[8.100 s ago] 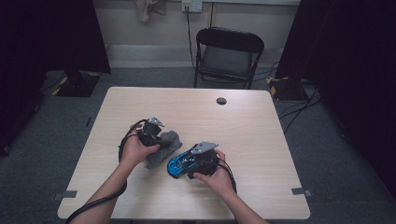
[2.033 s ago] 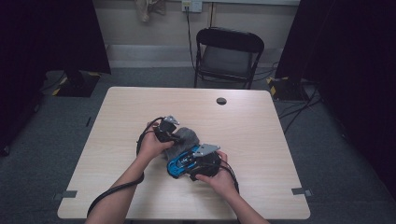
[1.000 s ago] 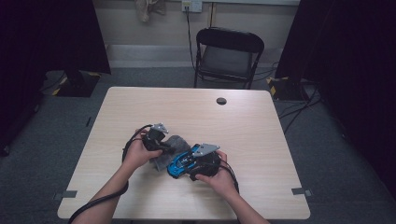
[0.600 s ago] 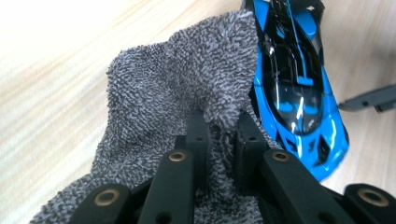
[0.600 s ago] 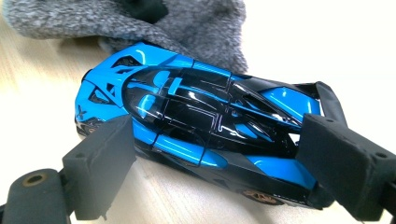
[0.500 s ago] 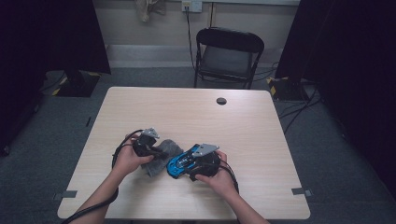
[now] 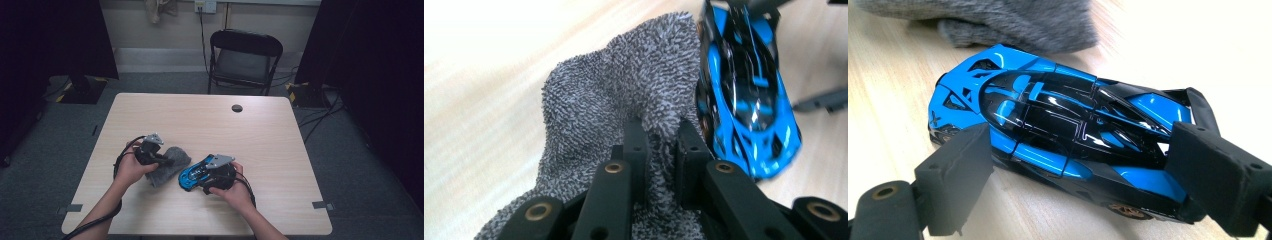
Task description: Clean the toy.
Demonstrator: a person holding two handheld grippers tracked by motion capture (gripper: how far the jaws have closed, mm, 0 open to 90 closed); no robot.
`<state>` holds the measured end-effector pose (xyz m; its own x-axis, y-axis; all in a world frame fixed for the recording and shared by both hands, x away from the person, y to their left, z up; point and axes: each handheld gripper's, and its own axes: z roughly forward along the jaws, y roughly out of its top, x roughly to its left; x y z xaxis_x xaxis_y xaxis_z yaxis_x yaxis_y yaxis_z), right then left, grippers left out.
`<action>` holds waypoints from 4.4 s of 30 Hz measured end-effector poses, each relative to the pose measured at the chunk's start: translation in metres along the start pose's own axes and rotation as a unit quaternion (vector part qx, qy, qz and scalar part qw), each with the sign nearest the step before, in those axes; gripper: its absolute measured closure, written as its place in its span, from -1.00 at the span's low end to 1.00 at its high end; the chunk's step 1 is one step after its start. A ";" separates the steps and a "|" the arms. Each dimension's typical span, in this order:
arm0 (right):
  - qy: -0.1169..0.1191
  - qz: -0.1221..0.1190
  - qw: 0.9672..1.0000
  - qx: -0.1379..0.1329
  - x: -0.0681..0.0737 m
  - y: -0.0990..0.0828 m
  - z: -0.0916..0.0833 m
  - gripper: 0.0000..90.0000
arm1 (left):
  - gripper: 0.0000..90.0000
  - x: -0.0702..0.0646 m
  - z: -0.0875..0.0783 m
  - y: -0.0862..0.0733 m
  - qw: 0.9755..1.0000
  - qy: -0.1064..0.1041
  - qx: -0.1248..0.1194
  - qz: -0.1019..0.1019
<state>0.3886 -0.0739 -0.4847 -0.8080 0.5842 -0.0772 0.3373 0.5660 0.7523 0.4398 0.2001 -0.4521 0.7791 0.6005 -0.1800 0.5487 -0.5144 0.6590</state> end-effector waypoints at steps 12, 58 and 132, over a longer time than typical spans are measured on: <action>-0.003 -0.004 1.000 -0.001 0.001 -0.001 0.000 -0.76 | 0.75 -0.004 0.042 0.043 1.000 0.018 -0.009 0.012; 0.003 0.006 1.000 -0.002 -0.001 0.000 0.000 -0.76 | 0.75 -0.016 0.041 0.024 0.999 -0.032 0.010 0.034; 0.003 -0.002 1.000 0.002 0.004 0.002 0.001 -0.76 | -0.56 -0.022 -0.039 -0.059 0.996 0.072 -0.021 0.054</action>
<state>0.3867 -0.0705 -0.4842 -0.8116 0.5793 -0.0763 0.3363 0.5700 0.7497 0.3787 0.2416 -0.4585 0.7794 0.6266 -0.0024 0.4494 -0.5564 0.6989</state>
